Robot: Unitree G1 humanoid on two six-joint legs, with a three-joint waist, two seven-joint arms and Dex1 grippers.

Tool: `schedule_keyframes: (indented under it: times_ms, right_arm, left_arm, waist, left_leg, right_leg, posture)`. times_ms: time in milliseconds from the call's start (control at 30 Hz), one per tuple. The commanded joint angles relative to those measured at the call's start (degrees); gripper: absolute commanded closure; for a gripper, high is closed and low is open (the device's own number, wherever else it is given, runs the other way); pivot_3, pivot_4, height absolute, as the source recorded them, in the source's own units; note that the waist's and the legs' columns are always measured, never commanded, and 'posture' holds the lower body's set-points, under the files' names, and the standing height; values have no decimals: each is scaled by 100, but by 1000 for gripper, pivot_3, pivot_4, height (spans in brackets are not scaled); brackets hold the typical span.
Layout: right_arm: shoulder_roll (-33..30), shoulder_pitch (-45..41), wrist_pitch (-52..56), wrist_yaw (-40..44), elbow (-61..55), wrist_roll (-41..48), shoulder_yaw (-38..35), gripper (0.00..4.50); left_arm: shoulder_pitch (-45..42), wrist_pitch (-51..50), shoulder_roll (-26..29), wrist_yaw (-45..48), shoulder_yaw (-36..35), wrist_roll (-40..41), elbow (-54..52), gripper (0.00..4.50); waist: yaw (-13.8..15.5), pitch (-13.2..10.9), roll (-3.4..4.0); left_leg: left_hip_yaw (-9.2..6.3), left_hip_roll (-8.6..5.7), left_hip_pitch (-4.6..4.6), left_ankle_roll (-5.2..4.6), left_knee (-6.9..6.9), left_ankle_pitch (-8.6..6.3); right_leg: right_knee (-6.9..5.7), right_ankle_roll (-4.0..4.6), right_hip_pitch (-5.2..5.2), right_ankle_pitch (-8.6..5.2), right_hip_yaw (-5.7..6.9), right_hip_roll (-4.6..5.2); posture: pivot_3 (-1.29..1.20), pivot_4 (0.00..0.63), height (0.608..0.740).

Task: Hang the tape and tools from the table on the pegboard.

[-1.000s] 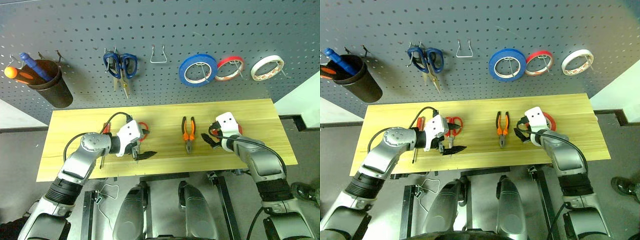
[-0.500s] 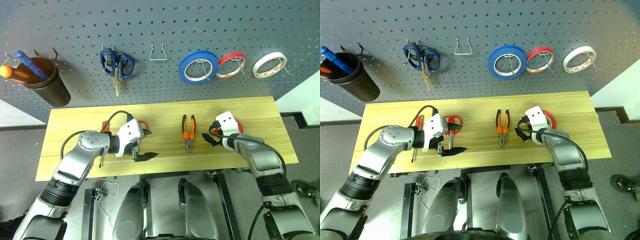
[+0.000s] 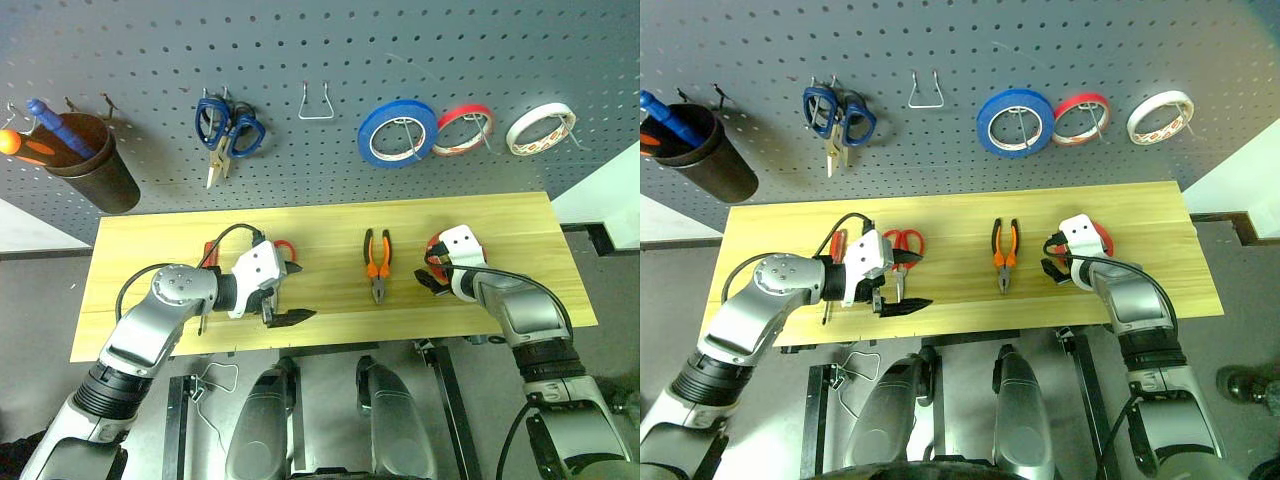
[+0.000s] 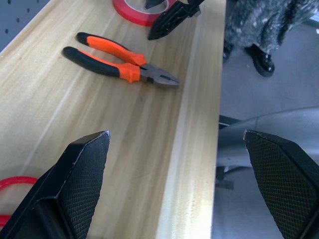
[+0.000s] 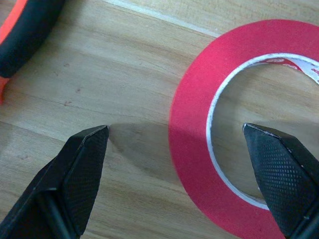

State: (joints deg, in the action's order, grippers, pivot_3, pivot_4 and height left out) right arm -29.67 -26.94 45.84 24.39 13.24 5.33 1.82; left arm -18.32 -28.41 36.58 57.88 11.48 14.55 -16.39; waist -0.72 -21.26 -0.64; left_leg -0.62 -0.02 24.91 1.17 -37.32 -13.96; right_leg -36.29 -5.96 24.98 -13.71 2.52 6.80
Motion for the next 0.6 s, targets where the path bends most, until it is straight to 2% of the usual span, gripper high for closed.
schedule_keyframes:
  times_ms: [33,600]
  right_arm:
    - [-134,33,268,188,59,6,18,0]
    - [-203,72,239,345,130,-28,-50,0]
  left_arm:
    - [83,-75,79,-57,-150,148,-322,12]
    - [61,-481,316,-252,-422,429,-883,12]
  waist:
    - [6,0,0]
    - [9,-52,-24]
  left_leg:
    - [0,0,0,0,0,0]
    - [-2,1,0,0,0,0]
  right_leg:
    - [-1,0,0,0,0,0]
    - [1,0,0,0,-1,0]
  posture:
    - [50,405,716]
    - [65,432,716]
